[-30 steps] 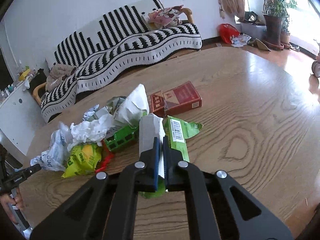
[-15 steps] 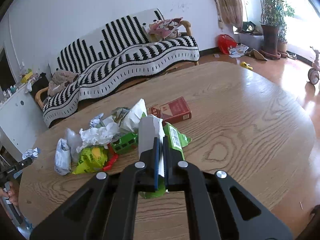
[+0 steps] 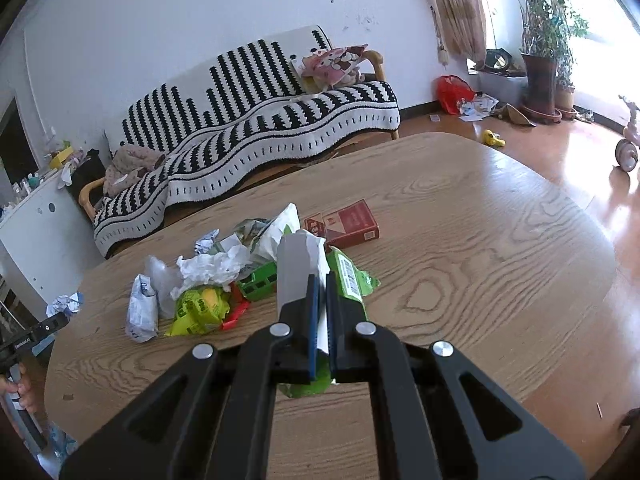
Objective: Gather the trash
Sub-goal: 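Carry both items over the bin and open both tools to drop them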
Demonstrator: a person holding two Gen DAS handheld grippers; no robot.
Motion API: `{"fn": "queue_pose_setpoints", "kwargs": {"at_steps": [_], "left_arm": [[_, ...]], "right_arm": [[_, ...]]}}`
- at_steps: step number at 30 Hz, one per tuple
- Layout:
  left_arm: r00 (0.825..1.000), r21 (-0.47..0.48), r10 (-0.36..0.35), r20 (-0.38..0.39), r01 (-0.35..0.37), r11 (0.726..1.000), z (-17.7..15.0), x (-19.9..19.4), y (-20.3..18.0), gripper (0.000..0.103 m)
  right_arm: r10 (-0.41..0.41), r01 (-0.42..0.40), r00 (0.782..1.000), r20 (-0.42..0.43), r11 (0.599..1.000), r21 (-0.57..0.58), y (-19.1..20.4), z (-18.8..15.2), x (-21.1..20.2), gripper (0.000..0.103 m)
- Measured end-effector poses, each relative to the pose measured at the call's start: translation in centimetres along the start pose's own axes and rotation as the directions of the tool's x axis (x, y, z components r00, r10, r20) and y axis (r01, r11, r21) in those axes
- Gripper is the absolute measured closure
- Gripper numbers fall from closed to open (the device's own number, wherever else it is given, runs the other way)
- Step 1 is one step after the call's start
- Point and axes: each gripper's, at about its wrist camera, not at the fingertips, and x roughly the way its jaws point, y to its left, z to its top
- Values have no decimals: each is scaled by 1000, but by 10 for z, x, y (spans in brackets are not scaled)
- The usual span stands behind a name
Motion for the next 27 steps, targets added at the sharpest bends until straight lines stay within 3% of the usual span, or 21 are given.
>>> {"fn": "queue_pose_setpoints", "kwargs": {"at_steps": [6,11,16,20,22,24,27], "left_arm": [[995,84,-98,-4,98,992,-4,-4,-66,87],[974,222,-214,-71,224,949,-25,1,-159,87],[920,274,-335,-204,382,883,-70,15,-257,87],[896,338,-273,-351,394,855,-136,47,-324,87],[854,350,-228,-468,416,839,-177,75,-348,87],[822,344,-193,-536,422,839,-205,97,-357,87],[786,305,-177,-593,422,854,-227,114,-355,87]], "right_arm": [[-18,19,998,55,1000,-15,-5,2,-40,98],[-71,72,991,113,997,-8,-32,-6,-94,98],[-162,158,979,120,986,44,-84,-34,-151,98],[-234,230,972,14,965,123,-137,-76,-157,98],[-239,249,967,-85,956,157,-161,-106,-141,98],[-227,259,957,-178,948,187,-178,-136,-122,98],[-212,266,944,-252,941,208,-190,-166,-106,98]]}}
